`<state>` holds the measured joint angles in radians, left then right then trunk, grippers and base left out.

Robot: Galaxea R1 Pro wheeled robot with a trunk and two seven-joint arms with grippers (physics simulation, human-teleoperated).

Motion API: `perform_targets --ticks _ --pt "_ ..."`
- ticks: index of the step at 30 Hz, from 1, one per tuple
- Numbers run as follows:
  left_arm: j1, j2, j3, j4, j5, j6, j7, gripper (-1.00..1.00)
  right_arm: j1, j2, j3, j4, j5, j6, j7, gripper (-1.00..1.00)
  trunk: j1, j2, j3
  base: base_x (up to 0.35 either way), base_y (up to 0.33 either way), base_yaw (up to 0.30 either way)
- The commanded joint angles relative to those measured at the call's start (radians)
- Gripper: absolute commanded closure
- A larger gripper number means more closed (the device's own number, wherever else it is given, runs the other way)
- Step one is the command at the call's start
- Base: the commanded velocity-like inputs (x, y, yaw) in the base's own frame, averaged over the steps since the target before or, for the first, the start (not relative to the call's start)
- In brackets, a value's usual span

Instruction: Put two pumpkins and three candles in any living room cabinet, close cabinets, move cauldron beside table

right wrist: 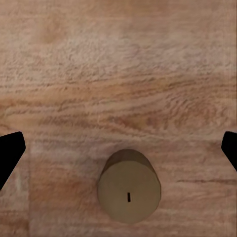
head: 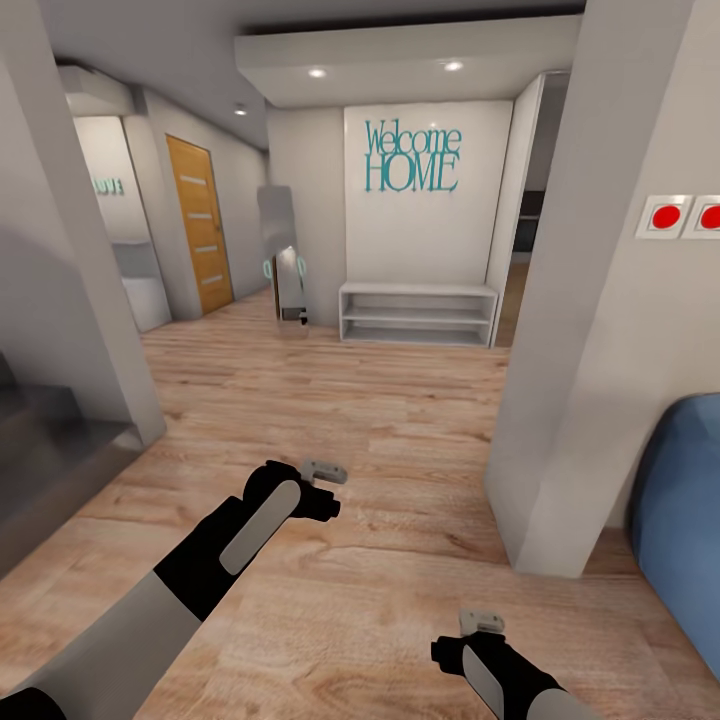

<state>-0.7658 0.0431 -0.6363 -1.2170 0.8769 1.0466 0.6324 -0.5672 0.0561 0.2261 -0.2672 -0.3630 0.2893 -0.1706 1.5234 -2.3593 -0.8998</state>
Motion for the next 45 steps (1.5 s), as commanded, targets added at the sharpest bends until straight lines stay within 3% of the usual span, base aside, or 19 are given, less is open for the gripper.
perform_targets --ticks 1,12,17,20,23,28,45 --pt "-0.001 0.001 -0.003 -0.002 0.010 0.001 0.010 -1.00 0.000 -0.001 0.008 -0.002 -0.010 0.006 -0.007 -1.00 0.004 -0.008 -0.004 0.000 0.000 0.000" --pt "0.001 0.003 -0.001 -0.040 0.019 0.001 0.010 -1.00 0.000 -0.010 0.007 0.000 -0.009 0.011 -0.009 -1.00 0.046 -0.085 -0.039 0.000 0.000 0.000" --pt "0.018 0.018 0.000 -0.128 0.028 0.001 0.009 -1.00 0.000 -0.020 0.007 0.000 -0.010 0.014 -0.009 -1.00 0.065 -0.120 -0.054 0.000 0.000 0.000" --pt "0.032 0.047 0.001 -0.175 0.036 0.001 0.009 -1.00 0.000 -0.030 0.006 0.000 -0.011 0.014 -0.009 -1.00 0.077 -0.141 -0.064 0.000 0.000 0.000" --pt "0.041 0.088 0.000 -0.252 0.070 0.001 0.009 -1.00 0.000 -0.035 0.006 0.000 -0.011 0.014 -0.009 -1.00 0.078 -0.141 -0.075 0.000 0.000 0.000" --pt "0.068 0.111 0.001 -0.307 0.093 0.001 0.009 -1.00 0.000 -0.039 0.006 0.000 -0.011 0.014 -0.009 -1.00 0.080 -0.143 -0.095 0.000 0.000 0.000" --pt "0.075 0.116 0.000 -0.322 0.098 0.001 0.009 -1.00 0.000 -0.039 0.006 0.000 -0.010 0.020 -0.011 -1.00 0.088 -0.147 -0.160 0.000 0.000 0.000"
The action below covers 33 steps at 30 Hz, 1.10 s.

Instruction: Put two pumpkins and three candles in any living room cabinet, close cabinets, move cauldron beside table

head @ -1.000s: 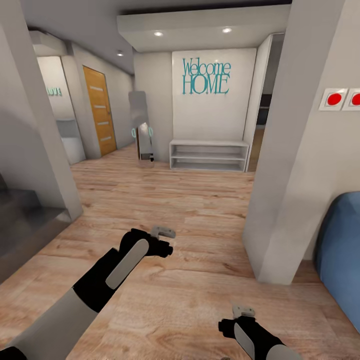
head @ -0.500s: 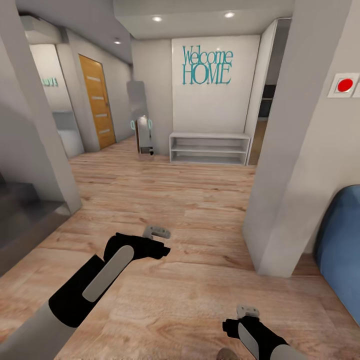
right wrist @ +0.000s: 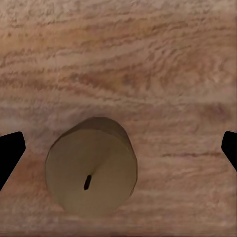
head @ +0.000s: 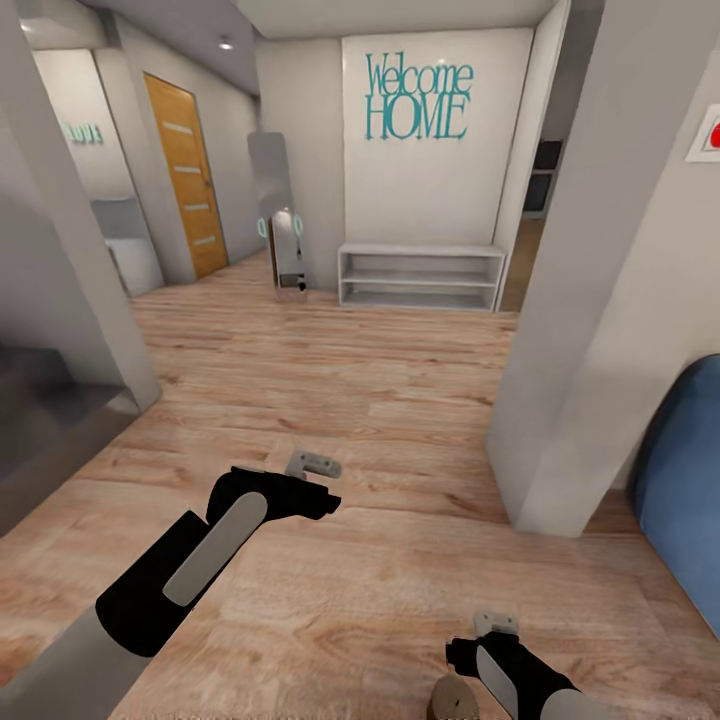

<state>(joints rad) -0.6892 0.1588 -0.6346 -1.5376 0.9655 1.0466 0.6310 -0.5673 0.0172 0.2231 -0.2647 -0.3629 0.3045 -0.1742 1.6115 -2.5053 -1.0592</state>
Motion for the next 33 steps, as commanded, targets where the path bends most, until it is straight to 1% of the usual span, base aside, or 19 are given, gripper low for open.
perform_targets --ticks 1,6,15,33 --pt "-0.001 0.001 -0.002 -0.001 0.009 0.001 0.010 -1.00 0.000 0.000 0.009 -0.002 -0.010 0.009 -0.008 -1.00 0.000 -0.001 -0.005 0.000 0.000 0.000" --pt "-0.001 0.001 -0.002 -0.001 0.009 0.001 0.010 -1.00 0.000 0.001 0.009 -0.002 -0.010 0.025 -0.008 -1.00 0.002 -0.002 -0.024 0.000 0.000 0.000" --pt "-0.001 0.001 -0.002 -0.001 0.009 0.001 0.011 -1.00 0.000 0.009 0.013 -0.002 -0.008 0.027 -0.008 -1.00 0.006 -0.004 -0.059 0.000 0.000 0.000" --pt "-0.001 0.001 -0.004 -0.001 0.005 0.001 0.011 -1.00 0.000 0.018 0.025 -0.002 0.002 0.017 0.004 -1.00 0.006 -0.004 -0.059 0.000 0.000 0.000"
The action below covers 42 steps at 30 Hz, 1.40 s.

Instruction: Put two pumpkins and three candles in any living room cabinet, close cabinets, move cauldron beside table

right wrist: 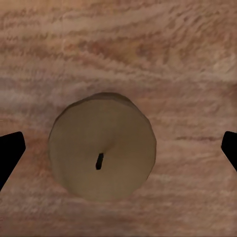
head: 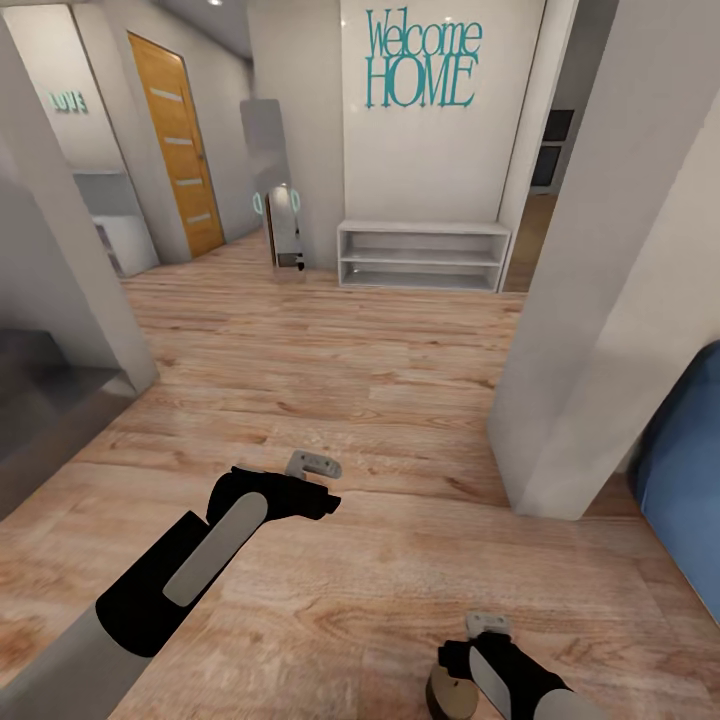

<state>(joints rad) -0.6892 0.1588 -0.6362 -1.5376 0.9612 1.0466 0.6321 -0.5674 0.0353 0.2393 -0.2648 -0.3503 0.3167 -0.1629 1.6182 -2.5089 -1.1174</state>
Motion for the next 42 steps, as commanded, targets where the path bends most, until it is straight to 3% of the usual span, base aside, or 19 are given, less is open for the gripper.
perform_targets --ticks 1,12,22,27,34,42 --pt "-0.001 0.001 -0.002 -0.001 0.009 0.001 0.011 -1.00 0.000 0.000 0.009 -0.002 -0.010 0.005 -0.006 -1.00 0.000 0.000 -0.001 0.000 0.000 0.000" --pt "-0.001 0.001 -0.003 -0.001 0.005 0.001 0.011 -1.00 0.000 0.014 0.012 -0.004 -0.010 0.004 0.004 -1.00 0.000 0.000 -0.001 0.000 0.000 0.000" --pt "-0.001 0.000 -0.002 0.001 0.001 0.001 0.011 -1.00 0.000 0.007 0.004 -0.006 -0.009 0.004 0.065 -1.00 0.000 0.000 -0.001 0.000 0.000 0.000" --pt "-0.001 0.000 -0.002 0.001 0.002 0.001 0.011 -1.00 0.000 0.006 0.003 -0.009 -0.008 0.006 0.068 -1.00 0.002 -0.002 -0.020 0.000 0.000 0.000" --pt "-0.001 0.001 -0.002 0.002 0.002 0.001 0.011 -1.00 -0.001 0.002 0.003 -0.010 -0.006 0.007 0.068 -1.00 0.002 -0.002 -0.020 0.000 0.000 0.000" --pt "-0.001 0.001 -0.002 0.002 0.002 0.001 0.011 -1.00 -0.009 0.000 0.003 -0.014 -0.007 0.007 0.068 -1.00 0.005 -0.003 -0.043 0.000 0.000 0.000"
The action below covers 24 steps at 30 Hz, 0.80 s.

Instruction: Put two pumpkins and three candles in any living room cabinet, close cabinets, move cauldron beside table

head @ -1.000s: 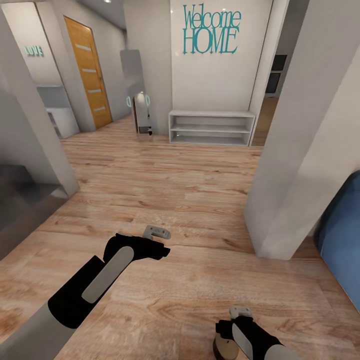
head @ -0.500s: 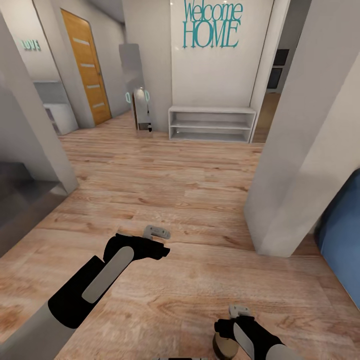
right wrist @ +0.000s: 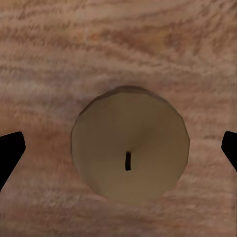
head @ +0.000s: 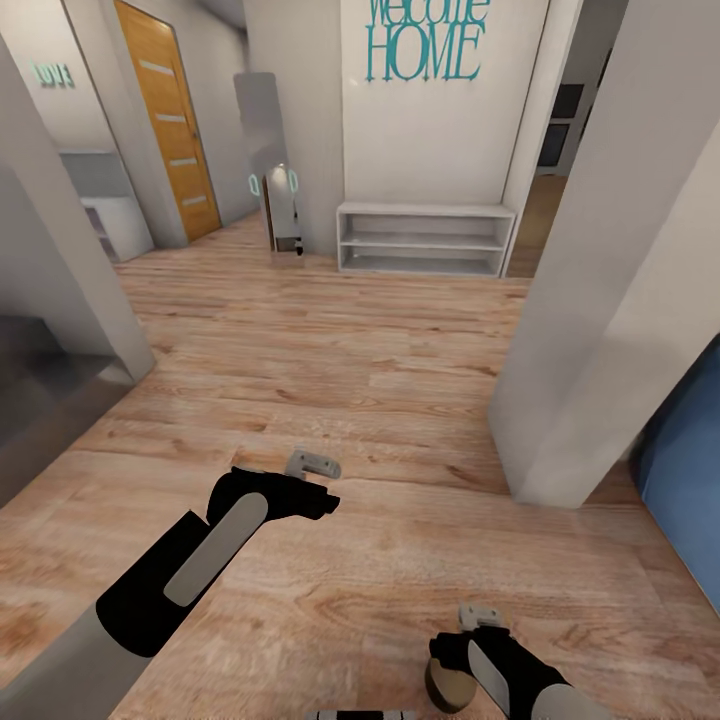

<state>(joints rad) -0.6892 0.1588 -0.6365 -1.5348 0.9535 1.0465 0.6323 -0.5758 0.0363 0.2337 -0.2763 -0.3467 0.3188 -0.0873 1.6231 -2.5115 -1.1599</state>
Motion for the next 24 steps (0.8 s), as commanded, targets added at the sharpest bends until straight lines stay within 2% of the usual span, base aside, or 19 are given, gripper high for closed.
perform_targets --ticks 1,7,16,21,24 --pt "-0.001 0.001 -0.002 -0.001 0.010 0.001 0.010 -1.00 -0.002 0.000 0.008 -0.002 -0.011 0.005 -0.008 -1.00 0.000 0.000 -0.001 0.000 0.000 0.000" --pt "-0.001 0.001 -0.003 -0.001 0.009 0.001 0.010 -1.00 -0.017 0.000 0.007 -0.005 -0.011 0.004 -0.008 -1.00 0.000 0.000 -0.001 0.000 0.000 0.000" --pt "-0.001 0.001 -0.003 0.001 0.008 0.001 0.010 -1.00 -0.032 0.002 0.007 -0.004 -0.011 0.003 -0.009 -1.00 0.004 -0.002 -0.036 0.000 0.000 0.000" --pt "-0.001 0.001 -0.004 0.001 0.008 0.001 0.010 -1.00 -0.033 0.002 0.007 -0.001 -0.011 0.003 -0.009 -1.00 0.004 -0.002 -0.036 0.000 0.000 0.000" --pt "-0.001 0.001 -0.005 0.001 0.008 0.001 0.010 -1.00 -0.033 0.001 0.007 0.000 -0.011 0.003 -0.009 -1.00 0.005 -0.003 -0.047 0.000 0.000 0.000"
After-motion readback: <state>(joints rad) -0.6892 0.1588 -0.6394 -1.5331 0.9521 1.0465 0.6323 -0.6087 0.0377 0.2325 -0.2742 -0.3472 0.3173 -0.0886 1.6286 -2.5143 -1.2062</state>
